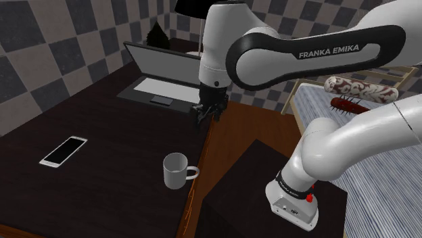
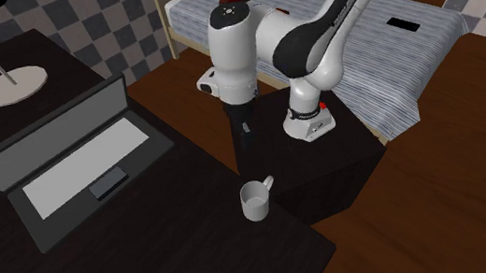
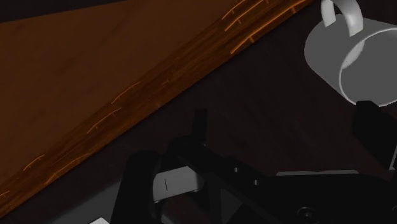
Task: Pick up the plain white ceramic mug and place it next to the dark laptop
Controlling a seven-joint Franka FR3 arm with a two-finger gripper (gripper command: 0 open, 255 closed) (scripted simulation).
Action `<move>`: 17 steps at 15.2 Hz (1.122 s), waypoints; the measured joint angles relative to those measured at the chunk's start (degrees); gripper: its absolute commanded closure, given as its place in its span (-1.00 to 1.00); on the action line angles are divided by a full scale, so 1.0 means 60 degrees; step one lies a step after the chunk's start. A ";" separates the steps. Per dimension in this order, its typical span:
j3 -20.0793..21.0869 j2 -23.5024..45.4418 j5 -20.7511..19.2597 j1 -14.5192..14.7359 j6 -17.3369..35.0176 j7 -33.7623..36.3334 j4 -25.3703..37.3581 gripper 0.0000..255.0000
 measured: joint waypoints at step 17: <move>0.3172 0.4061 -0.1316 -0.0134 0.3159 0.3598 0.1242 -1.00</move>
